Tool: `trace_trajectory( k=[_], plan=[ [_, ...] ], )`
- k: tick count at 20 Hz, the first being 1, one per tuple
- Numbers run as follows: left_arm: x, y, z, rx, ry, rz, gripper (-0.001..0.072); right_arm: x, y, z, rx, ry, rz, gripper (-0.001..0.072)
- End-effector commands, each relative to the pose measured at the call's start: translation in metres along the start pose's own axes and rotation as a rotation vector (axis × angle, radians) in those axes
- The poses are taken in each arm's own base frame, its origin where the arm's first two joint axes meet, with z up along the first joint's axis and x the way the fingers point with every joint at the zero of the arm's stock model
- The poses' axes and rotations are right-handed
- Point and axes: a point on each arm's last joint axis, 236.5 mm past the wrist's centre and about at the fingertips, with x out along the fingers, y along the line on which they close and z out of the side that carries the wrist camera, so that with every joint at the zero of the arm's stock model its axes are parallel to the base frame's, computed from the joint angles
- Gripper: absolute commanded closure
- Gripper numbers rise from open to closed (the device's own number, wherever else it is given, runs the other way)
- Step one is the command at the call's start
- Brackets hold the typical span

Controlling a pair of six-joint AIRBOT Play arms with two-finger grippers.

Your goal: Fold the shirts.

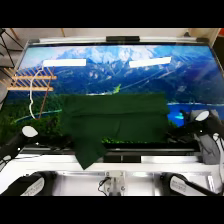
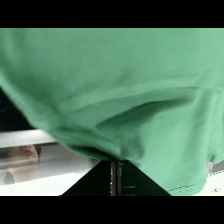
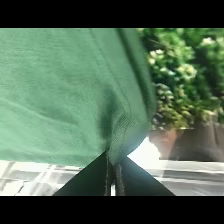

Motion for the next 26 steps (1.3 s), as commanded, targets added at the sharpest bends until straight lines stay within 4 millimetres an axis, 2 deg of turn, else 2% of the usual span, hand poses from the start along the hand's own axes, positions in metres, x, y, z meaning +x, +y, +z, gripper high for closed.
trace_trajectory(
  k=[1,3,6,8,9,11,14,16,18,19,20,21,22,23,24,25,26],
  plan=[
    [-0.019,-0.018,0.026,0.119,-0.074,-0.016,0.0667,-0.013,0.007,0.011,-0.026,-0.021,-0.019,0.0628],
    [-0.049,-0.039,0.058,0.194,-0.163,-0.033,0.0667,-0.045,0.015,0.042,-0.058,-0.115,-0.025,0.0629],
    [-0.110,-0.066,0.122,0.240,-0.381,-0.042,0.0668,-0.091,0.036,0.094,-0.138,-0.308,-0.049,0.0634],
    [-0.139,-0.078,0.159,0.254,-0.477,-0.039,0.0668,-0.104,0.058,0.124,-0.200,-0.403,-0.061,0.0634],
    [-0.145,-0.084,0.175,0.262,-0.489,-0.041,0.0668,-0.105,0.069,0.139,-0.228,-0.436,-0.064,0.0634],
    [-0.142,-0.091,0.201,0.265,-0.470,-0.046,0.0668,-0.105,0.089,0.174,-0.258,-0.508,-0.063,0.0634],
    [-0.124,-0.081,0.240,0.202,-0.433,-0.046,0.0667,-0.093,0.093,0.211,-0.236,-0.529,-0.096,0.0634],
    [-0.100,-0.068,0.254,0.127,-0.383,-0.048,0.0667,-0.076,0.092,0.223,-0.205,-0.496,-0.083,0.0634],
    [-0.071,-0.056,0.255,0.085,-0.317,-0.048,0.0666,-0.056,0.084,0.224,-0.170,-0.448,-0.083,0.0624],
    [-0.058,-0.052,0.255,0.062,-0.288,-0.052,0.0625,-0.047,0.081,0.222,-0.163,-0.421,-0.085,0.0609],
    [-0.049,-0.051,0.254,0.044,-0.268,-0.065,0.0422,-0.041,0.079,0.219,-0.160,-0.399,-0.087,0.0491],
    [-0.044,-0.052,0.254,0.031,-0.257,-0.079,0.0177,-0.039,0.078,0.218,-0.173,-0.391,-0.093,0.0224],
    [-0.043,-0.051,0.253,0.029,-0.251,-0.080,0.0091,-0.043,0.075,0.218,-0.213,-0.390,-0.110,0.0132],
    [-0.045,-0.051,0.253,0.029,-0.251,-0.081,0.0091,-0.051,0.071,0.217,-0.245,-0.396,-0.138,0.0132],
    [-0.049,-0.051,0.253,0.030,-0.242,-0.086,0.0092,-0.062,0.066,0.220,-0.253,-0.417,-0.158,0.0073],
    [-0.054,-0.052,0.252,0.033,-0.233,-0.092,0.0092,-0.073,0.063,0.224,-0.238,-0.447,-0.151,0.0044],
    [-0.059,-0.054,0.251,0.041,-0.224,-0.098,0.0092,-0.083,0.059,0.230,-0.211,-0.474,-0.131,0.0044]
  ],
)
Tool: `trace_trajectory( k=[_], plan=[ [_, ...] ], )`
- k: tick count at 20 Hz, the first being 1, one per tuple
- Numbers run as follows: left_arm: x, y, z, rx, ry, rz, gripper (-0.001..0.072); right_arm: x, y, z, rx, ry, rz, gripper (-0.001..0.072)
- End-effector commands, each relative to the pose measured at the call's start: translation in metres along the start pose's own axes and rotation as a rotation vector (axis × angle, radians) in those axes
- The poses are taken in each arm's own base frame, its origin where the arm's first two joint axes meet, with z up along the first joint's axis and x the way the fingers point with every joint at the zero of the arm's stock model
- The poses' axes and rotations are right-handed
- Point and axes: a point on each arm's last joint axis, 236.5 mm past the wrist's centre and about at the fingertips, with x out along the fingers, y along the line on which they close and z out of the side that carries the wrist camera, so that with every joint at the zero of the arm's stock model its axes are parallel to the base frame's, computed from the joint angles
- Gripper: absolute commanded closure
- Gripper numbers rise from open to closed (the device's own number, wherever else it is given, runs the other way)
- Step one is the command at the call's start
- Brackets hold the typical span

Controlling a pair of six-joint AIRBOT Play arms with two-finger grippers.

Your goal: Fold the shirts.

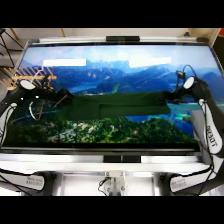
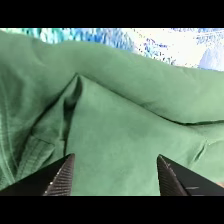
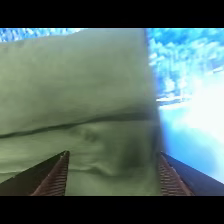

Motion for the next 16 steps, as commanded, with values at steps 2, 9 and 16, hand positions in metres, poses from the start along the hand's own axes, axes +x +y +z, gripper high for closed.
trace_trajectory(
  k=[2,9,16],
  plan=[
    [-0.011,-0.011,0.000,0.012,0.050,-0.032,0.0094,-0.012,-0.026,0.015,0.091,-0.048,0.030,0.0045],
    [-0.022,-0.060,-0.029,0.113,0.174,-0.096,0.0102,0.034,0.000,-0.024,0.210,0.140,0.246,0.0045],
    [-0.010,-0.123,-0.043,0.150,0.163,-0.217,0.0107,0.014,0.054,-0.027,0.143,0.170,0.406,0.0634]
  ],
)
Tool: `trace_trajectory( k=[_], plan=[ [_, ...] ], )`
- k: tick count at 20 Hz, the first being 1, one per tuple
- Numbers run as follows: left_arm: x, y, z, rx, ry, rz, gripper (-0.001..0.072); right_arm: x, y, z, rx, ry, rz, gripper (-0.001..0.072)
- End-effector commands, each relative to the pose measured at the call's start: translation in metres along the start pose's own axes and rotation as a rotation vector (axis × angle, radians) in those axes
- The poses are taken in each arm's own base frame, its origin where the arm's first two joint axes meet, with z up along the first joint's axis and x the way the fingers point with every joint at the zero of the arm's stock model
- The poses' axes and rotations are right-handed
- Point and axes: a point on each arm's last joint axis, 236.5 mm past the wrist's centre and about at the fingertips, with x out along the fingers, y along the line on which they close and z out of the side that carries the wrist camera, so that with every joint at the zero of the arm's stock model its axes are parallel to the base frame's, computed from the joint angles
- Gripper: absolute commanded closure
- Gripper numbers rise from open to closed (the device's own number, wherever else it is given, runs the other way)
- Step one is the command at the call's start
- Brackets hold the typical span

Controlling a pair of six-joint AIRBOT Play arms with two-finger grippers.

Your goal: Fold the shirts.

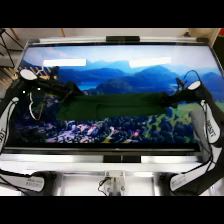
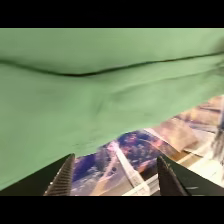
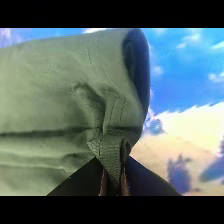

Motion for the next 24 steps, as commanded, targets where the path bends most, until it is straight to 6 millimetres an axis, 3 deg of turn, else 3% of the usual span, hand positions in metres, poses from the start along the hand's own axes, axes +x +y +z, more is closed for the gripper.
trace_trajectory(
  k=[1,2,3,9,12,16,18,20,22,24],
  plan=[
    [0.017,-0.026,0.002,0.032,-0.022,-0.034,0.0155,-0.020,0.037,-0.003,-0.070,-0.009,0.107,0.0634],
    [0.027,-0.031,0.003,0.053,-0.034,-0.030,0.0508,-0.038,0.051,-0.001,-0.106,-0.040,0.127,0.0634],
    [0.043,-0.038,0.004,0.072,-0.045,-0.026,0.0657,-0.058,0.064,0.000,-0.137,-0.071,0.147,0.0634],
    [0.178,-0.090,-0.036,0.061,-0.014,-0.095,0.0666,-0.186,0.155,-0.045,-0.247,-0.220,0.243,0.0634],
    [0.210,-0.109,-0.027,0.000,-0.130,-0.129,0.0667,-0.235,0.192,-0.073,-0.244,-0.296,0.302,0.0634],
    [0.233,-0.140,-0.031,-0.030,-0.154,-0.213,0.0667,-0.264,0.209,-0.093,-0.227,-0.350,0.320,0.0633],
    [0.234,-0.142,-0.027,-0.027,-0.153,-0.220,0.0667,-0.265,0.210,-0.092,-0.216,-0.357,0.322,0.0633],
    [0.217,-0.135,-0.013,-0.026,-0.150,-0.235,0.0668,-0.269,0.211,-0.083,-0.210,-0.398,0.326,0.0633],
    [0.178,-0.129,0.009,0.031,-0.159,-0.266,0.0670,-0.271,0.216,-0.069,-0.206,-0.454,0.335,0.0634],
    [0.120,-0.123,0.036,0.091,-0.207,-0.268,0.0670,-0.255,0.234,-0.058,-0.221,-0.459,0.360,0.0634]
  ],
)
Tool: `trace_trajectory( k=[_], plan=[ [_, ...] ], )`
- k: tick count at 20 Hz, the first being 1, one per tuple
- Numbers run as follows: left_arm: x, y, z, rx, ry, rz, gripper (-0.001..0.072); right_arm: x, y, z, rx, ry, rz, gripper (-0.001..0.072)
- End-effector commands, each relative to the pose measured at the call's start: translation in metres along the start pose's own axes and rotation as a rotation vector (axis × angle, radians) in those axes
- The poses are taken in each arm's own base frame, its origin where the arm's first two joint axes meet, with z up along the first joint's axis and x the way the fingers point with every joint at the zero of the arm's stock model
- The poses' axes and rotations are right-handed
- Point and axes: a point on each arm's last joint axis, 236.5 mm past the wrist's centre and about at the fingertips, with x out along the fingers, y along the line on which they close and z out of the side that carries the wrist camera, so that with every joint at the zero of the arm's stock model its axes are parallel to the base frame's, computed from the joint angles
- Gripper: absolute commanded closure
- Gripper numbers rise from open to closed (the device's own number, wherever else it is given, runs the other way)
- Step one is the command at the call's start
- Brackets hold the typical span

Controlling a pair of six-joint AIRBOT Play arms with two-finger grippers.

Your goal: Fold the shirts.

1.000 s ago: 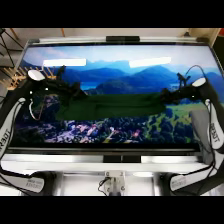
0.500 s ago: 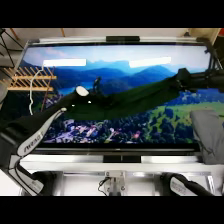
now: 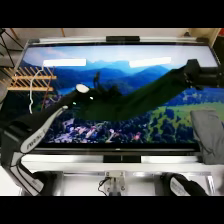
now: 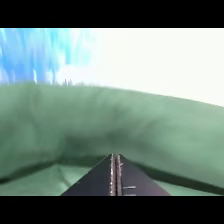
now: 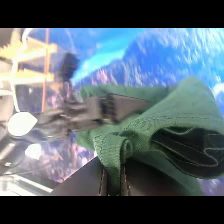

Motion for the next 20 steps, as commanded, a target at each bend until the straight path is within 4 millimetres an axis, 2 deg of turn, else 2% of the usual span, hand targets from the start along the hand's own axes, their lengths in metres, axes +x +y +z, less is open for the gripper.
trace_trajectory(
  k=[1,3,4,6,8,10,11,13,15,16,17,18,19,20],
  plan=[
    [-0.079,-0.013,0.050,0.103,-0.042,-0.027,0.0670,0.037,0.018,0.012,-0.010,-0.037,0.049,0.0634],
    [-0.156,-0.031,0.095,0.151,-0.171,-0.033,0.0670,0.087,0.044,0.005,-0.023,-0.010,0.118,0.0633],
    [-0.196,-0.039,0.117,0.167,-0.252,-0.034,0.0670,0.119,0.058,-0.004,-0.031,0.007,0.150,0.0634],
    [-0.280,-0.056,0.148,0.204,-0.417,-0.025,0.0669,0.183,0.081,-0.034,-0.019,0.059,0.200,0.0633],
    [-0.349,-0.070,0.153,0.245,-0.513,-0.014,0.0669,0.242,0.099,-0.079,0.025,0.137,0.243,0.0634],
    [-0.398,-0.083,0.139,0.286,-0.543,-0.001,0.0669,0.290,0.109,-0.123,0.084,0.198,0.279,0.0633],
    [-0.416,-0.088,0.129,0.304,-0.542,0.005,0.0668,0.310,0.110,-0.139,0.112,0.210,0.283,0.0634],
    [-0.437,-0.097,0.111,0.335,-0.536,0.017,0.0668,0.343,0.104,-0.164,0.189,0.217,0.270,0.0634],
    [-0.444,-0.104,0.099,0.359,-0.524,0.022,0.0669,0.362,0.103,-0.189,0.278,0.254,0.270,0.0633],
    [-0.444,-0.107,0.096,0.367,-0.520,0.022,0.0668,0.367,0.106,-0.198,0.303,0.266,0.279,0.0611],
    [-0.444,-0.108,0.095,0.370,-0.518,0.021,0.0668,0.370,0.109,-0.203,0.302,0.266,0.287,0.0520],
    [-0.442,-0.108,0.095,0.373,-0.514,0.020,0.0669,0.371,0.112,-0.205,0.303,0.265,0.290,0.0312],
    [-0.440,-0.107,0.095,0.370,-0.509,0.018,0.0668,0.370,0.113,-0.207,0.301,0.274,0.296,0.0176],
    [-0.439,-0.106,0.095,0.367,-0.508,0.018,0.0668,0.366,0.115,-0.208,0.278,0.295,0.313,0.0176]
  ],
)
